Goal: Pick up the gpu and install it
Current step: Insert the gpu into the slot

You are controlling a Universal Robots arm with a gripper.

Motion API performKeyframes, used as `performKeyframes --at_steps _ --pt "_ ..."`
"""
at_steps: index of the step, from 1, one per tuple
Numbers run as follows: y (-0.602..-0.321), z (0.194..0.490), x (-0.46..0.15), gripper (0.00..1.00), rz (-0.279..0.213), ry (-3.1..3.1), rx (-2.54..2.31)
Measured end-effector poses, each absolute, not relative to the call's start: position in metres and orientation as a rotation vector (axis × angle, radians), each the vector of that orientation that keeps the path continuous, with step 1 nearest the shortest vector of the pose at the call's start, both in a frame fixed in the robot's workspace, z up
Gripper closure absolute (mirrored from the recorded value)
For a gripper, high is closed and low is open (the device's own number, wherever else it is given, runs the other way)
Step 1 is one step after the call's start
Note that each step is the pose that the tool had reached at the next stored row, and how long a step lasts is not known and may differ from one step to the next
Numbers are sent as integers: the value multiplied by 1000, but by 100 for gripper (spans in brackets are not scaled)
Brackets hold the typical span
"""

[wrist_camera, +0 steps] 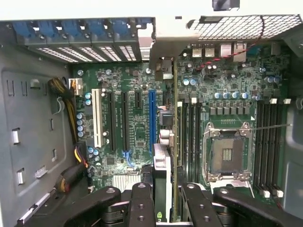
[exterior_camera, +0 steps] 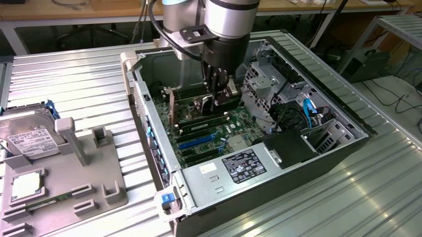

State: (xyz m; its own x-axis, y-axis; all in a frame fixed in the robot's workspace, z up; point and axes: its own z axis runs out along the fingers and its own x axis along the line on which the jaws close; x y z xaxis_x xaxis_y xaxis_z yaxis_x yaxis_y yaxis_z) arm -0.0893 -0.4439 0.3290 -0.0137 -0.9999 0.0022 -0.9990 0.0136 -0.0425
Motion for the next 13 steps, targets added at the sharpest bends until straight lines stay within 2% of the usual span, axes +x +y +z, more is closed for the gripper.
performKeyframes --at_steps 13 --pt "-452 318 -91 72 -39 2212 -2181"
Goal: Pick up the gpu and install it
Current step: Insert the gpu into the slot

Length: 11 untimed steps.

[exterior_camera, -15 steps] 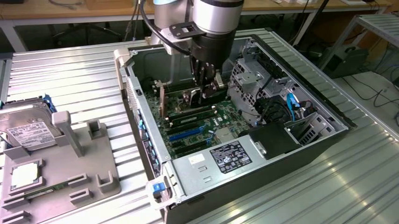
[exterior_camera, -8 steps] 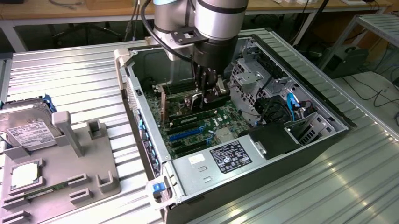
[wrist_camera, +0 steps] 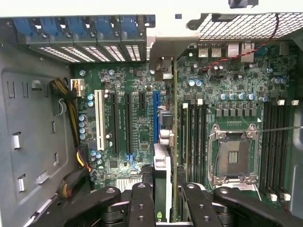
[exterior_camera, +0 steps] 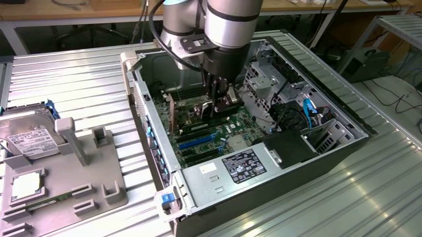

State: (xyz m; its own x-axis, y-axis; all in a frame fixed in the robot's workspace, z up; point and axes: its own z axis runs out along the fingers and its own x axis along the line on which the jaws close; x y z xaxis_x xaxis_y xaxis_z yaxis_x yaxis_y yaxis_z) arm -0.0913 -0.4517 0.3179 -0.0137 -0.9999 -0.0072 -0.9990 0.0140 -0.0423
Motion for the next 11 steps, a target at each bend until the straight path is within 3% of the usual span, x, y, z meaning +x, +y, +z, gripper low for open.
performKeyframes --at_steps 11 --pt "-452 294 -96 72 -55 2218 -2188"
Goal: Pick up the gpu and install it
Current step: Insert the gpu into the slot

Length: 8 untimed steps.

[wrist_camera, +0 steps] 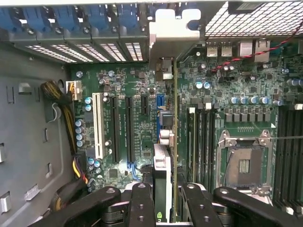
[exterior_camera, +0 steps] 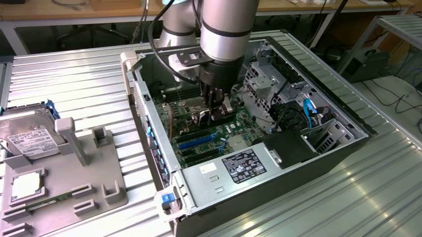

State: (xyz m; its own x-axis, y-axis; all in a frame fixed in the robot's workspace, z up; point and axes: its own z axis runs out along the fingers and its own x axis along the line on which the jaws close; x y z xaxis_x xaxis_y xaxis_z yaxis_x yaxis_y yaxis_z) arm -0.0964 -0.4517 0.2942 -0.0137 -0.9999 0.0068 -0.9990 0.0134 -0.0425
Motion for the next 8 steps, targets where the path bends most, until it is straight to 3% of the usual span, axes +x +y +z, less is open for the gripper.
performKeyframes --at_steps 8 --pt "-452 283 -101 72 -57 2220 -2189"
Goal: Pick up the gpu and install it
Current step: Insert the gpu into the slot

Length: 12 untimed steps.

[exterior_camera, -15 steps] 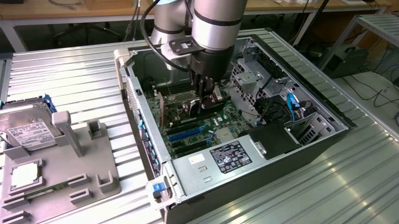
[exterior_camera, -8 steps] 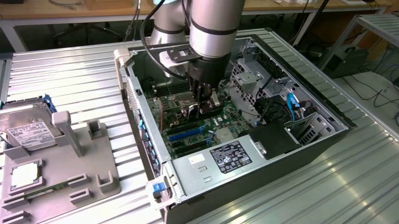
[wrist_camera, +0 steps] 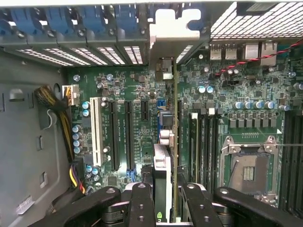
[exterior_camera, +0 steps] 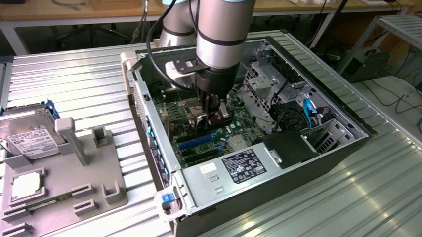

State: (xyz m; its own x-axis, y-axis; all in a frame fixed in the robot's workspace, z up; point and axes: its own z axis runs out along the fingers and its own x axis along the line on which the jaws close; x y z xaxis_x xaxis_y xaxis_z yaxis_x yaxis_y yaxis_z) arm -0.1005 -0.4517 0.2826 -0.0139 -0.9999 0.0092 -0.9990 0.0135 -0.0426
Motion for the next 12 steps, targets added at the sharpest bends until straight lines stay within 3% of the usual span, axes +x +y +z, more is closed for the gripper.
performKeyframes --at_steps 12 --pt "-454 276 -102 72 -59 2221 -2190"
